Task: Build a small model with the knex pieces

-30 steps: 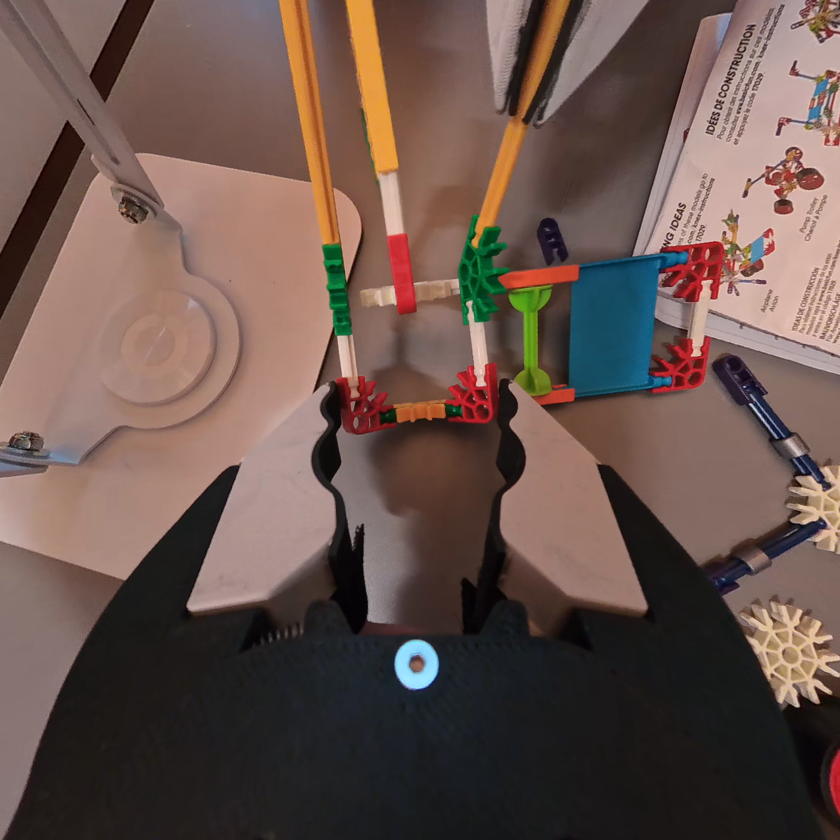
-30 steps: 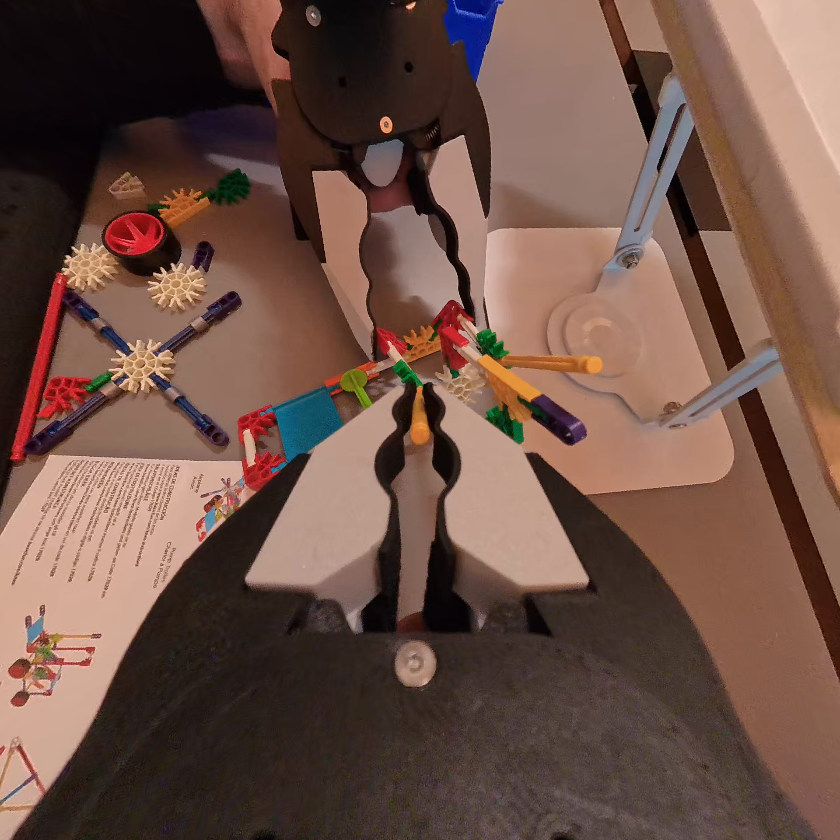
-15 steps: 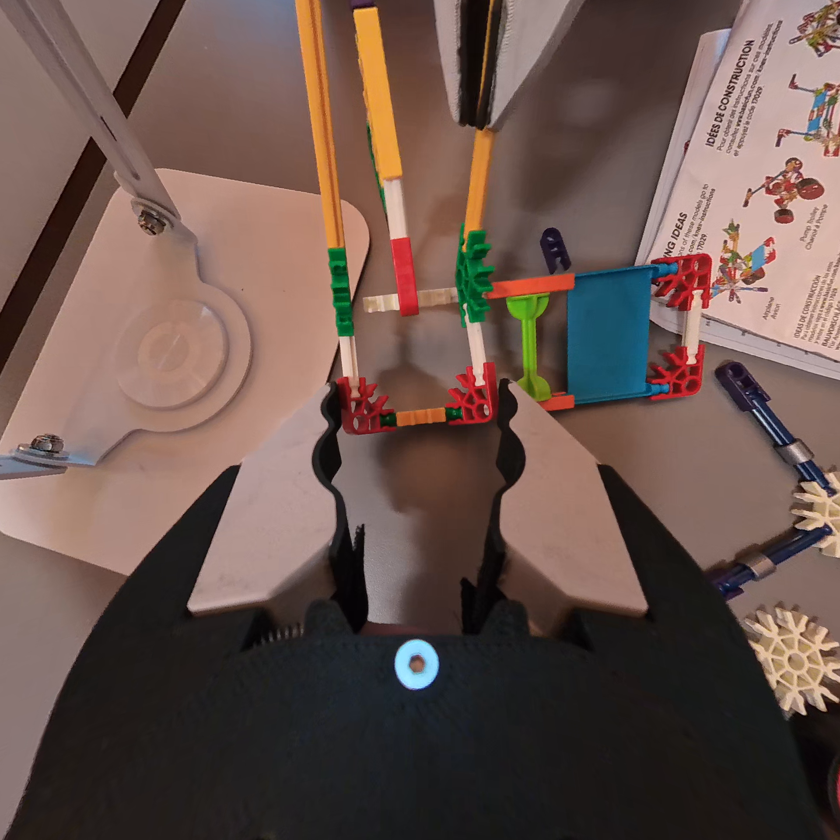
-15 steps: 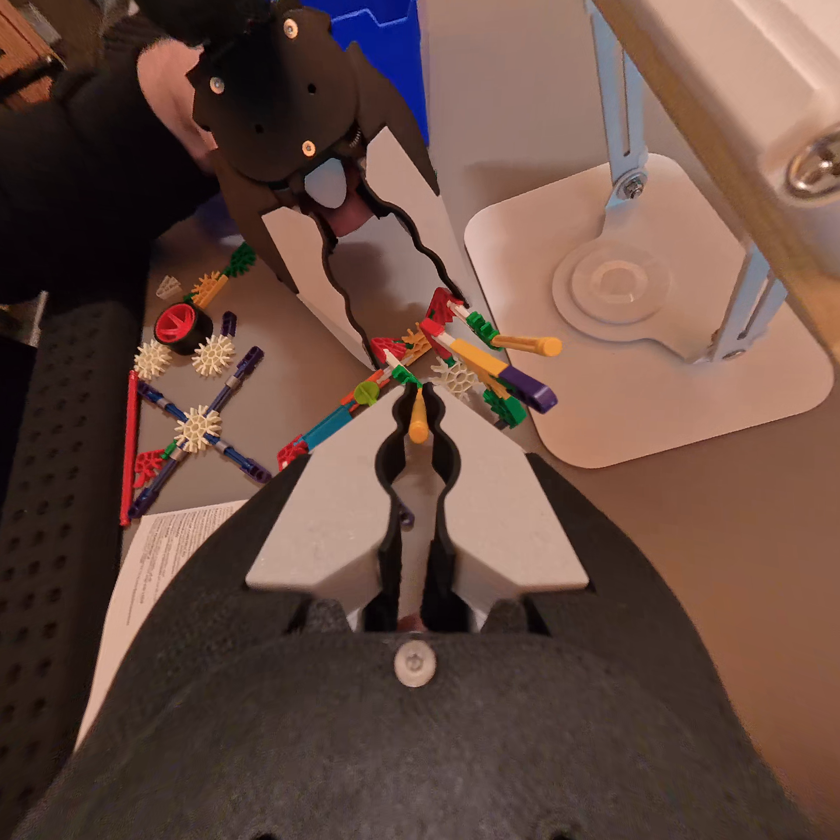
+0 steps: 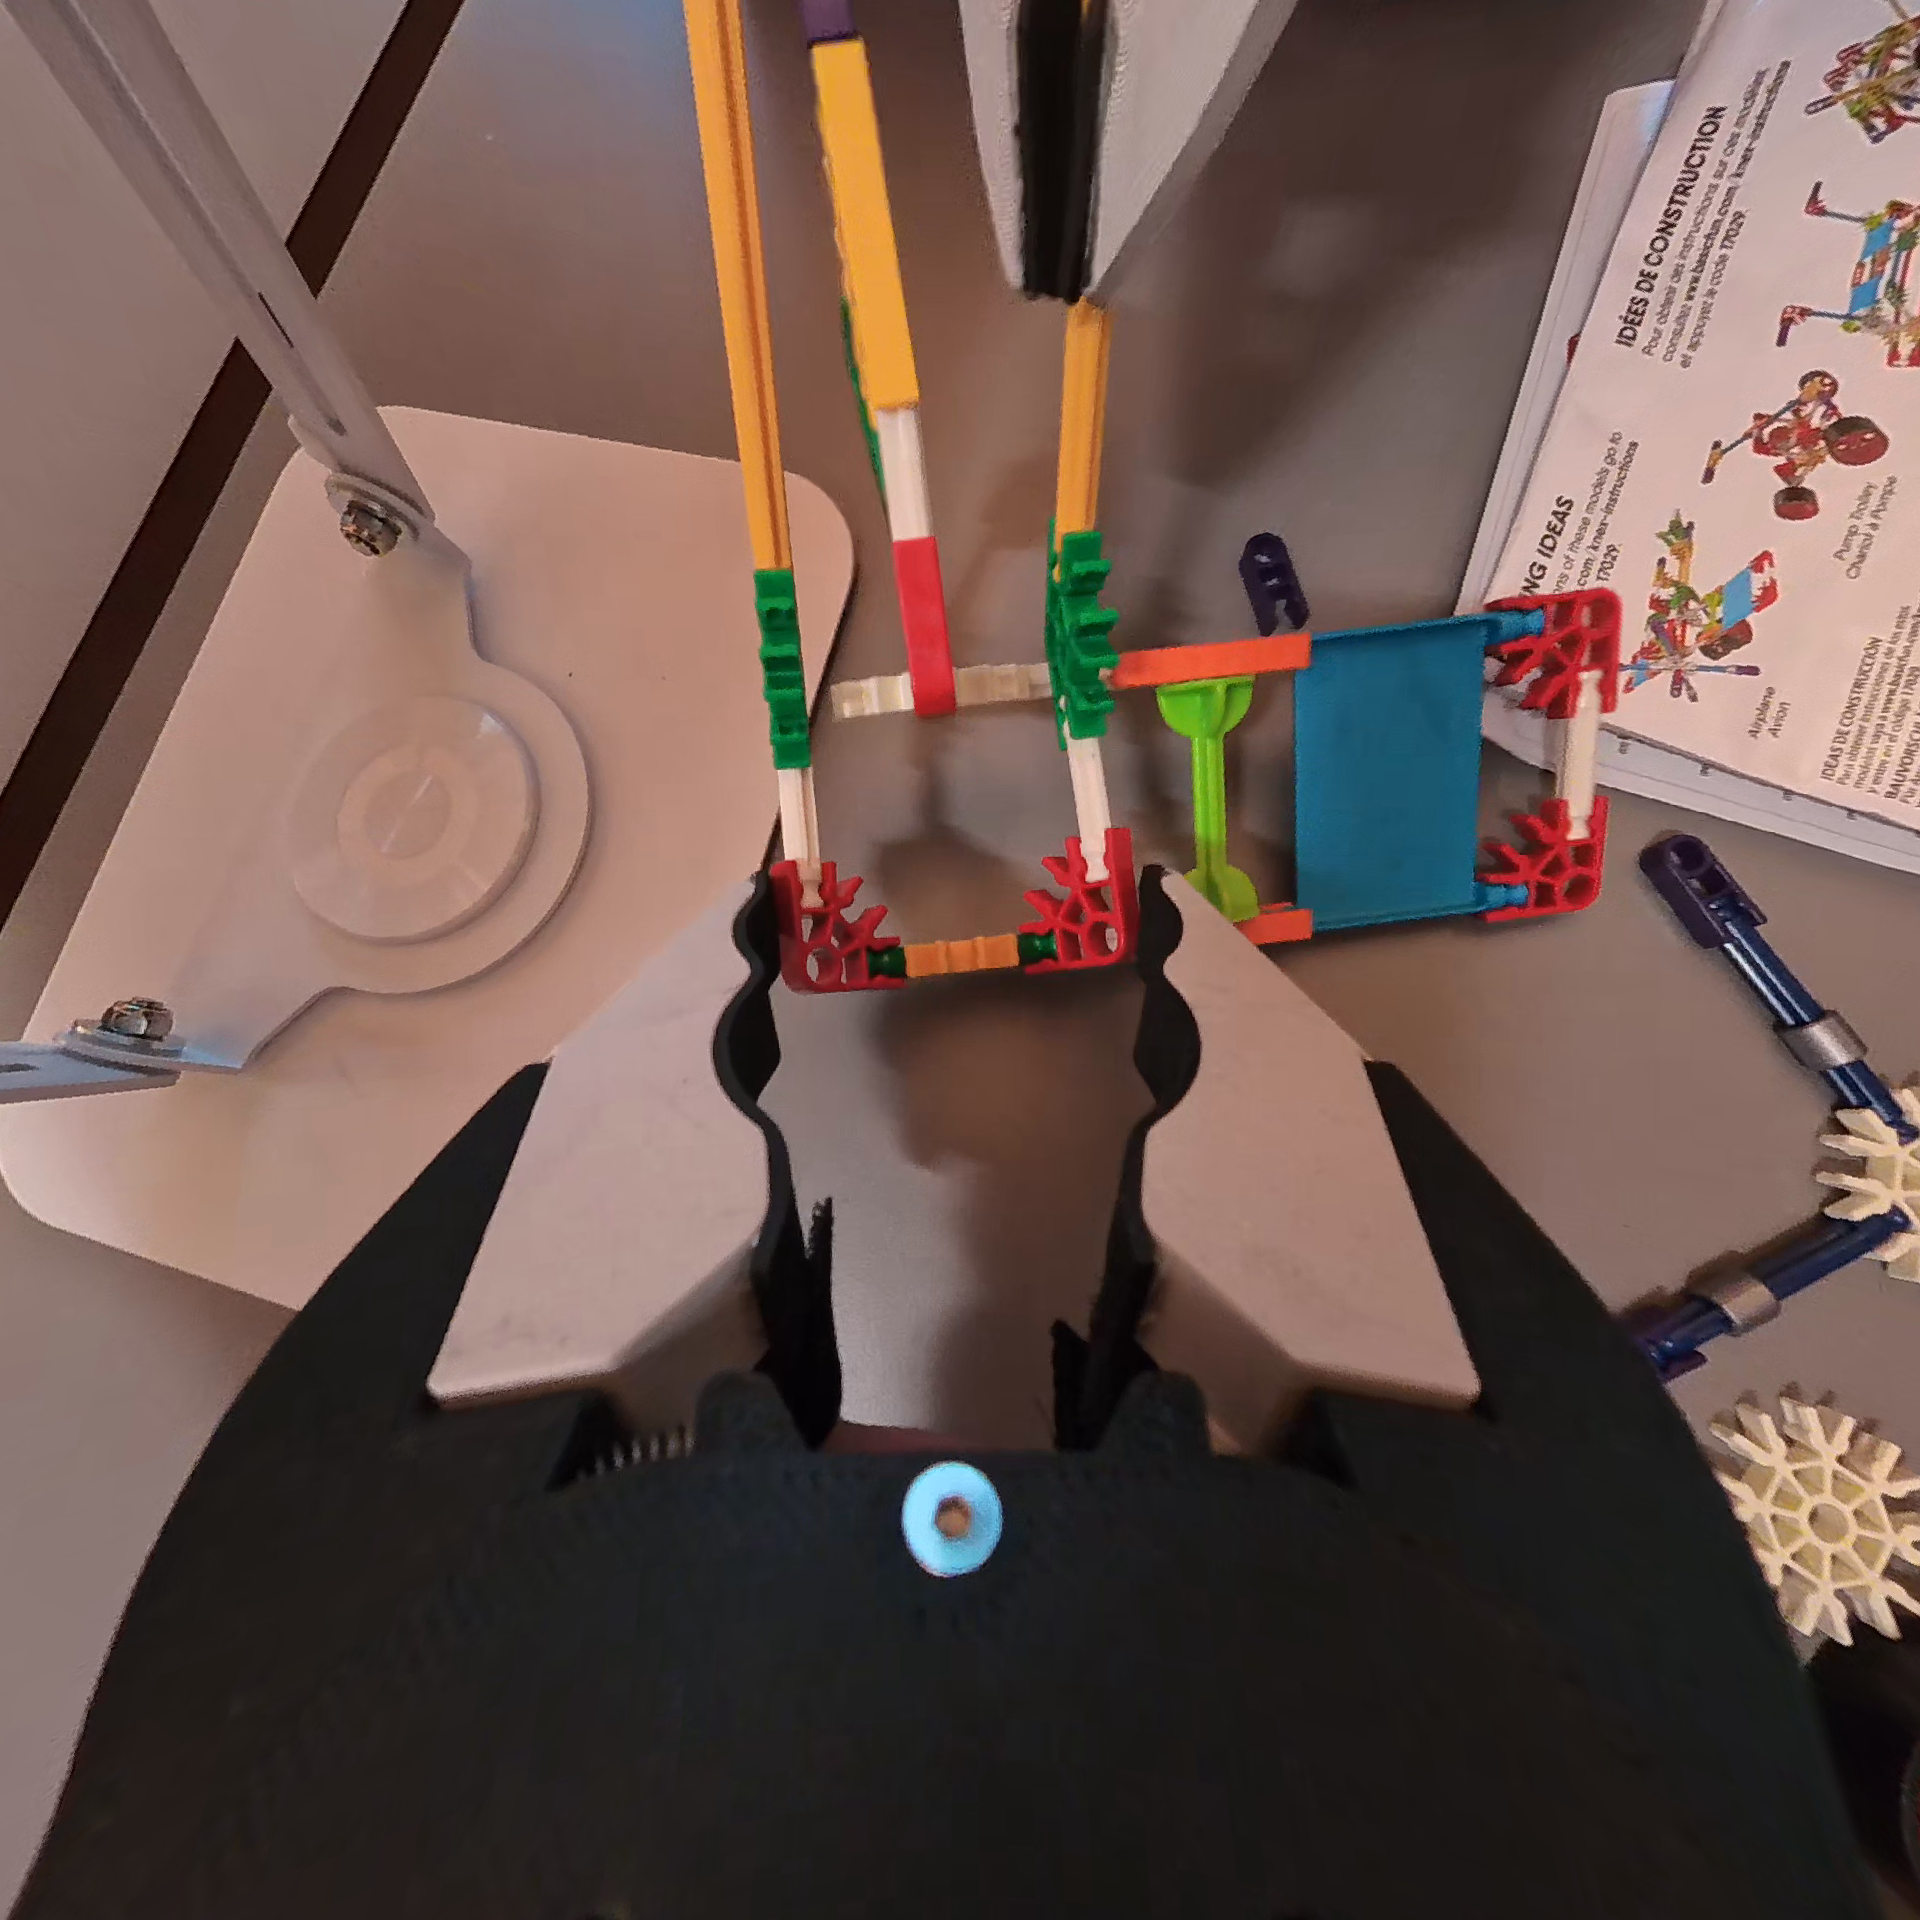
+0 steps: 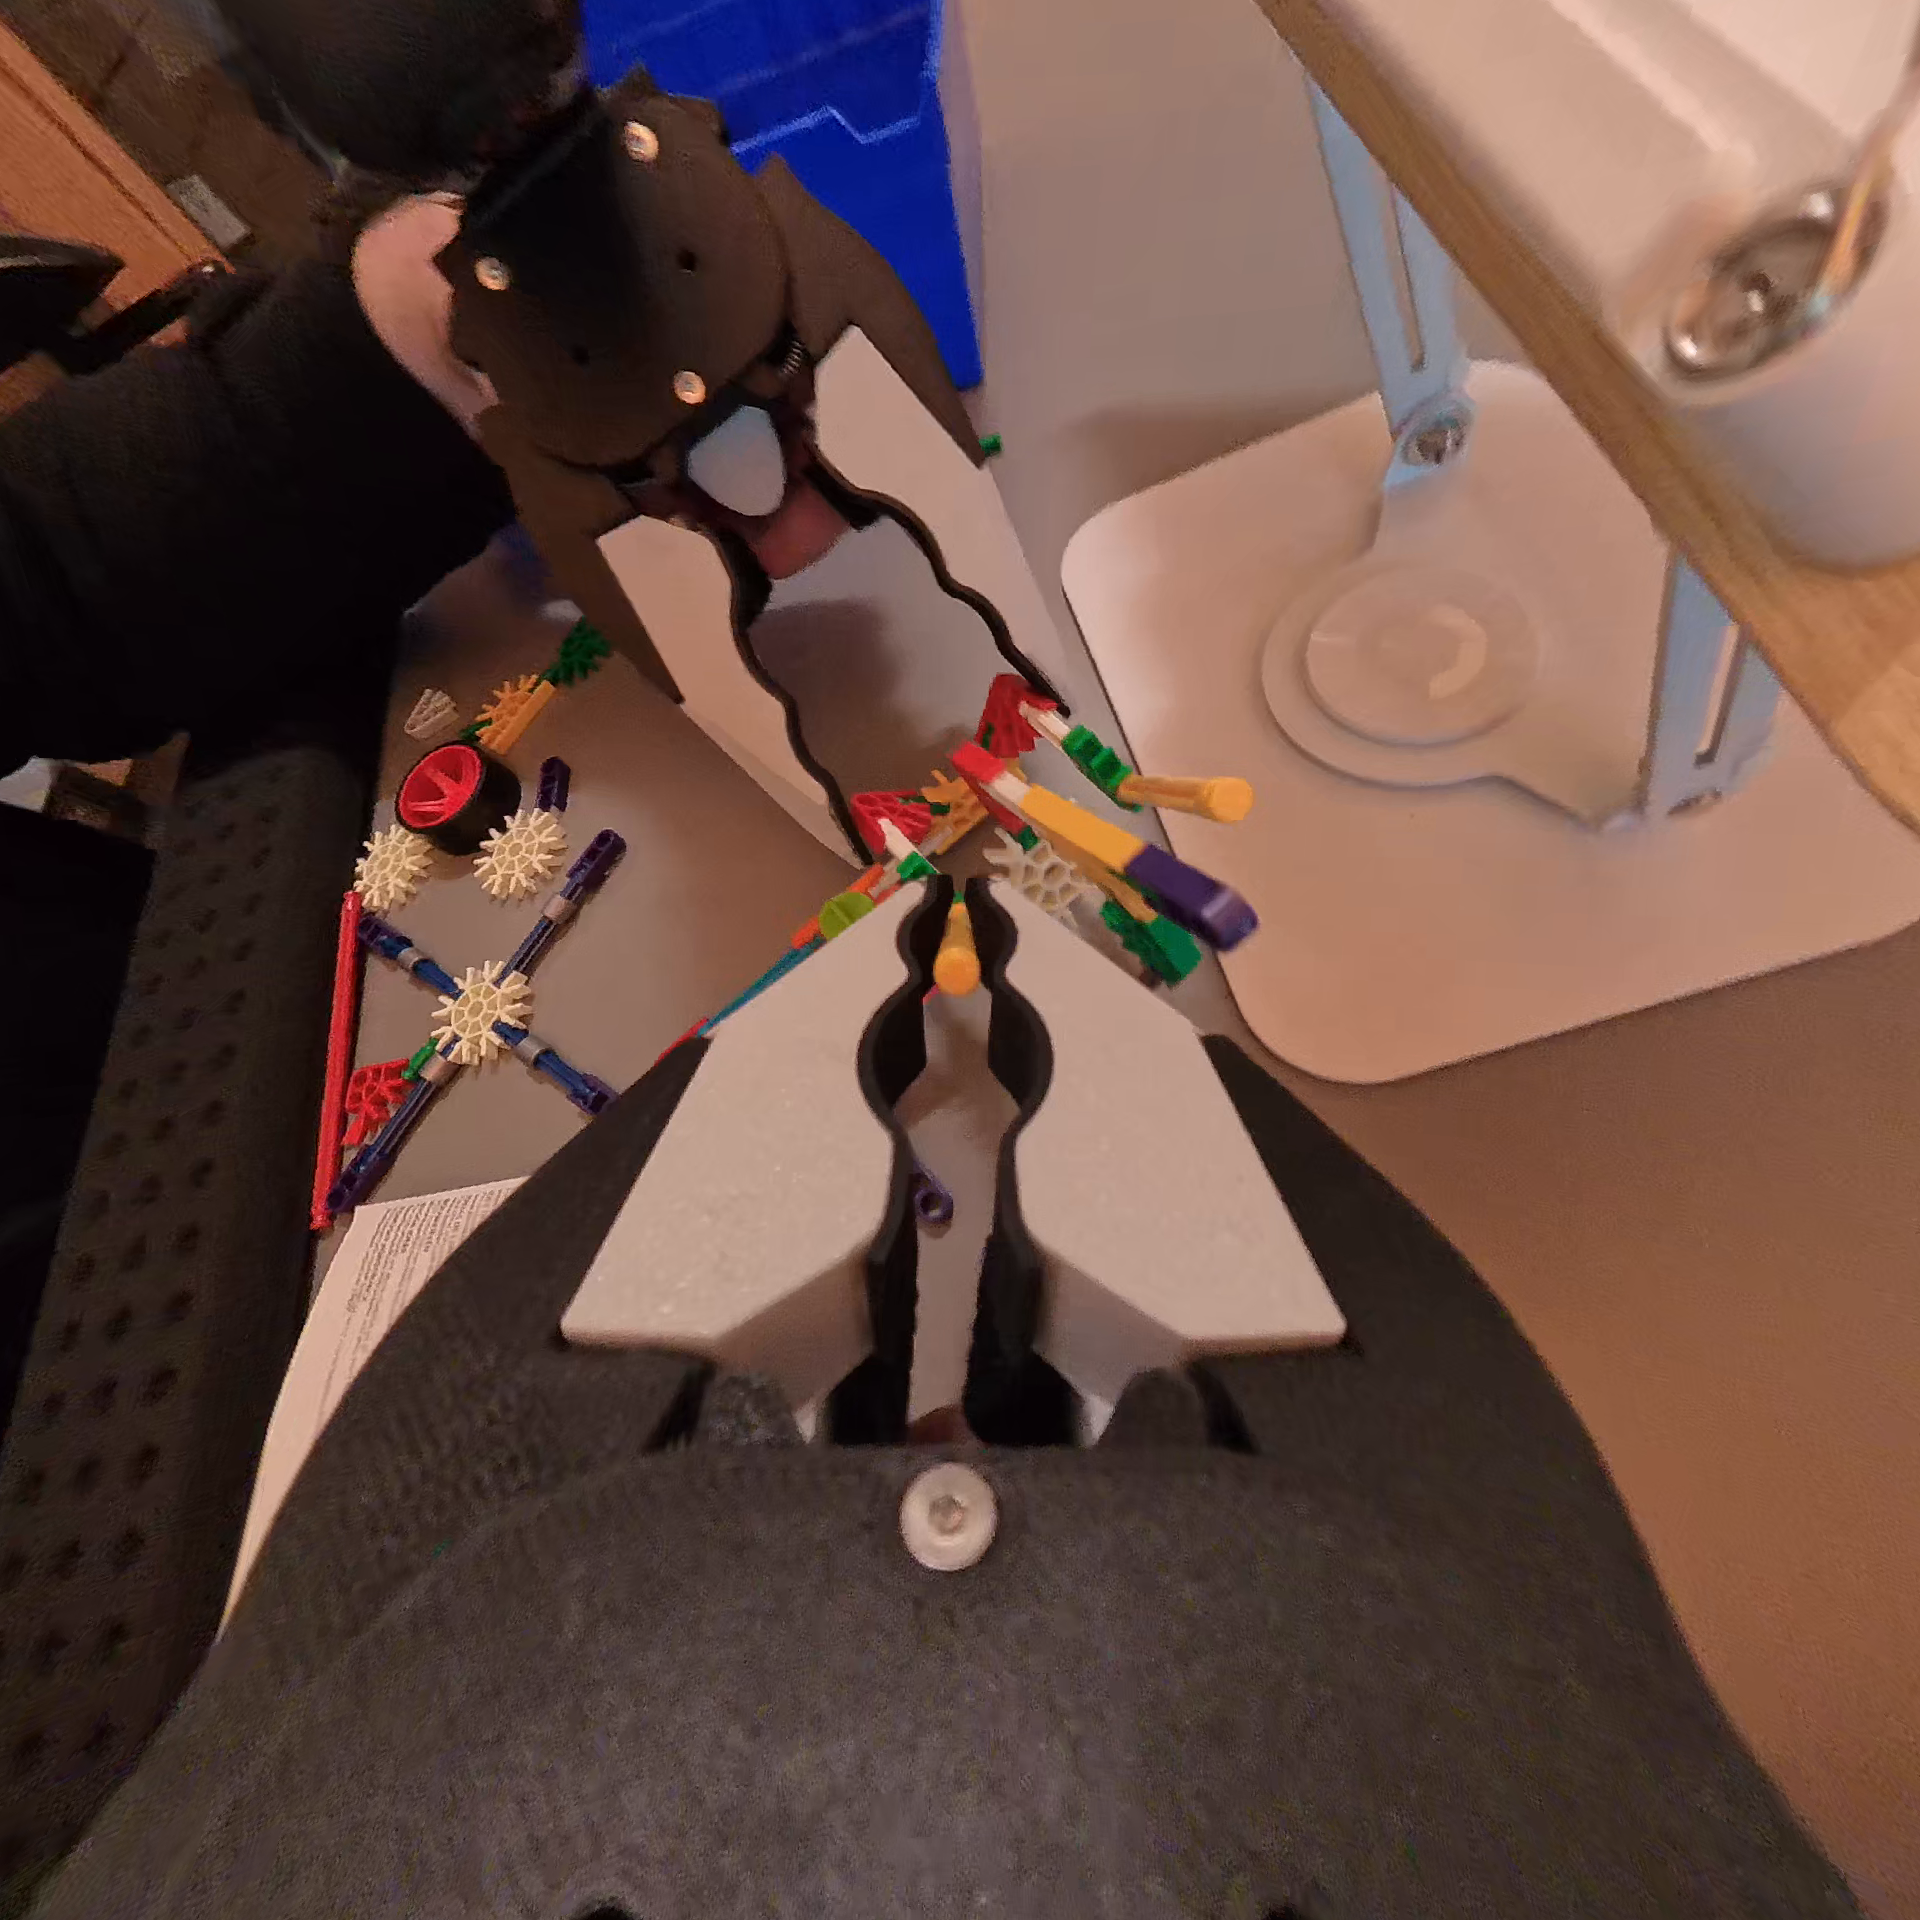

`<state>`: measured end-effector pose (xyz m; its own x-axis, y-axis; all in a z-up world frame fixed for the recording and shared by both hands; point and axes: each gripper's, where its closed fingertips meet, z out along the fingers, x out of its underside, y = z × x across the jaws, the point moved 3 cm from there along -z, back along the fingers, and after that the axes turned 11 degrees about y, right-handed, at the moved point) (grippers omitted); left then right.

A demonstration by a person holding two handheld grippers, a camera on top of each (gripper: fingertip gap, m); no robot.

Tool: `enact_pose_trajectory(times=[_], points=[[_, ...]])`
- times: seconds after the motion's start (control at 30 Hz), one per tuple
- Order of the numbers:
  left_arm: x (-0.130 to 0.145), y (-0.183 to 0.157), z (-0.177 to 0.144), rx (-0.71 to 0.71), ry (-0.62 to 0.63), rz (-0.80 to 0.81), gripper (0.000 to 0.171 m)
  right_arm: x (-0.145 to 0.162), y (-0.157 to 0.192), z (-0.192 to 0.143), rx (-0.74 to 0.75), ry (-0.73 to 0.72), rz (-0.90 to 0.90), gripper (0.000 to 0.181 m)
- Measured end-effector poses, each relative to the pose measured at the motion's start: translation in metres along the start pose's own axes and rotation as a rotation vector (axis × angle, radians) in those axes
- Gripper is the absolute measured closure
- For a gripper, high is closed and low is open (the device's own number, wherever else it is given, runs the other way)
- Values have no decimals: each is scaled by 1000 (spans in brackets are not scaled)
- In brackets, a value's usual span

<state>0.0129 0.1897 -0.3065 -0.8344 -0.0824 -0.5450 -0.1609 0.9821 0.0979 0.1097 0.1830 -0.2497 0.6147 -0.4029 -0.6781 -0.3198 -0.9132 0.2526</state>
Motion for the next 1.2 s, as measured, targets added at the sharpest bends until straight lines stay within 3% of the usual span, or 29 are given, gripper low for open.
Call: enact_pose_trajectory(times=[0.53, 1.2], points=[[0, -2, 3, 12, 4, 5, 105, 2, 0, -6, 53, 9, -104, 178], [2, -1, 7, 34, -16, -11, 105, 5, -2, -3, 76, 50, -84, 178]])
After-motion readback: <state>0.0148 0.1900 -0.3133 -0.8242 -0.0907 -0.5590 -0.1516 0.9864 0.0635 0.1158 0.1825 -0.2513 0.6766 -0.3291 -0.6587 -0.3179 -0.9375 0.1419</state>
